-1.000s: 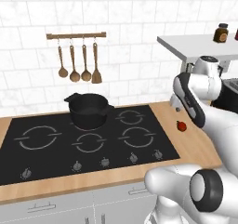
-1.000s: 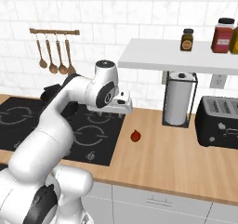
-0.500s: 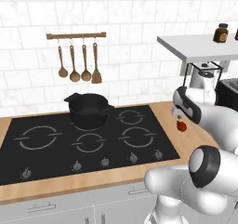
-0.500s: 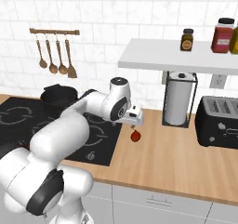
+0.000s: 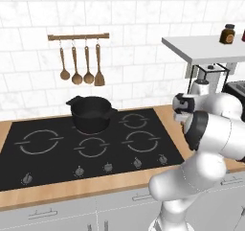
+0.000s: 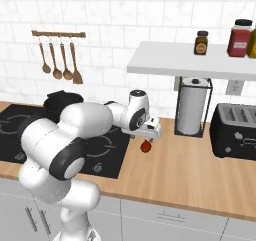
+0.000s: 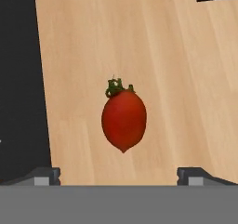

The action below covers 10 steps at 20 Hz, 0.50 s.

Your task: Put the avocado and tomato in the pot. Retrieve the spatula and lightly stir the vegetables in the pot.

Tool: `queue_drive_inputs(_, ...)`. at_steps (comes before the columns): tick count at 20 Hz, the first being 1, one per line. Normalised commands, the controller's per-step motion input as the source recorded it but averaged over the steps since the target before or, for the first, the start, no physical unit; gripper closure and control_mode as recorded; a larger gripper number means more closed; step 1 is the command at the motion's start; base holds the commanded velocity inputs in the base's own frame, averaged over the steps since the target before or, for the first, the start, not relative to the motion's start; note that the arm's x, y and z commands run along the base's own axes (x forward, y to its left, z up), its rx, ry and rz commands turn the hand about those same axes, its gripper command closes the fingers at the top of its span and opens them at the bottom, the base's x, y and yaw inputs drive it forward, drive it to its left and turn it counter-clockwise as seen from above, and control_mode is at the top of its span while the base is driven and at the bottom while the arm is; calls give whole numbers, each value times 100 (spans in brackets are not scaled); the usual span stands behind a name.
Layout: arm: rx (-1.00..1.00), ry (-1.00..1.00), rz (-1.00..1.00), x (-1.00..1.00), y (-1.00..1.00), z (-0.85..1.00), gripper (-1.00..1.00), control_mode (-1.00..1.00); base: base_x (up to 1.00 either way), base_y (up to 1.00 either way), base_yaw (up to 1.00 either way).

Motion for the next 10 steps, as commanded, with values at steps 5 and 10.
queue_drive_inputs(5, 0, 9, -1, 35, -14, -40, -100, -100, 0, 0, 0)
queue_drive_inputs(10, 0, 4, 0, 12, 0, -36, -100, -100, 0, 0, 0)
